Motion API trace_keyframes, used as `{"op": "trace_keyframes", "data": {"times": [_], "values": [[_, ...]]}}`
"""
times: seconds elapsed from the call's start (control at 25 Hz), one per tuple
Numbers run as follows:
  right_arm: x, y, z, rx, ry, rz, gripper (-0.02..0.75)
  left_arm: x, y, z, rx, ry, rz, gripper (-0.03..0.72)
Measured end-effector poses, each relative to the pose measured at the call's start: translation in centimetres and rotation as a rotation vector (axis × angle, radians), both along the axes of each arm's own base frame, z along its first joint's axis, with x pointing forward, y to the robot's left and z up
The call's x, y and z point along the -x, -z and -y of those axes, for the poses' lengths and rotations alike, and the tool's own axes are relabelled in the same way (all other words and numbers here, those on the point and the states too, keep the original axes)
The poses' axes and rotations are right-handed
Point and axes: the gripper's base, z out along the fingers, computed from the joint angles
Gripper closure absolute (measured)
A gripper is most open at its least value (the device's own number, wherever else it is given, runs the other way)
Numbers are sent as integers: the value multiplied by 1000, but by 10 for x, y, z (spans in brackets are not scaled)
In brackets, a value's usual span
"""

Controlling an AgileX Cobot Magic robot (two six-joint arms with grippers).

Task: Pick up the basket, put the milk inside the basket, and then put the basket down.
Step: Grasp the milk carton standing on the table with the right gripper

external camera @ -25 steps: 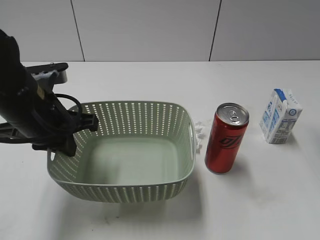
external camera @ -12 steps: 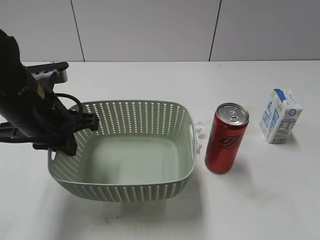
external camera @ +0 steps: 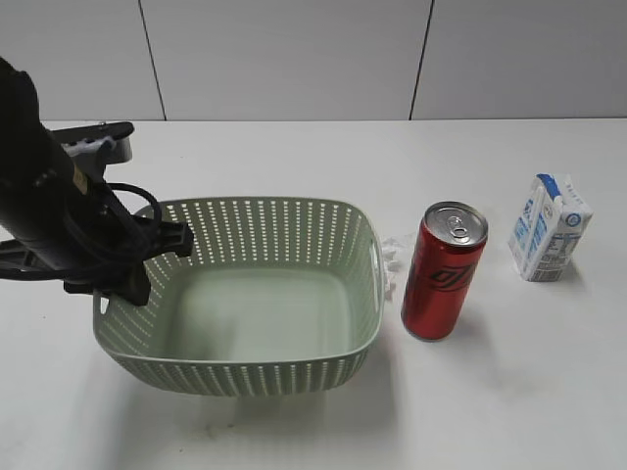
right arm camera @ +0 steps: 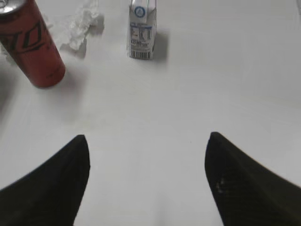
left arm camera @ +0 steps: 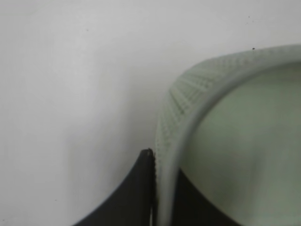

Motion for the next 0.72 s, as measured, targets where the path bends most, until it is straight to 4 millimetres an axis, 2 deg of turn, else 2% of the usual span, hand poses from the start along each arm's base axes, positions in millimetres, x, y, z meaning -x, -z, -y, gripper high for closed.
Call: {"op": "trace_keyframes", "data": {"times": [0.52, 0.72], "values": [[45, -10, 4, -5, -23, 303, 146, 1, 0, -1, -8, 1, -14, 683], [50, -8, 4, 8, -38, 308, 146, 2, 0, 0, 0, -6, -24, 683]]}}
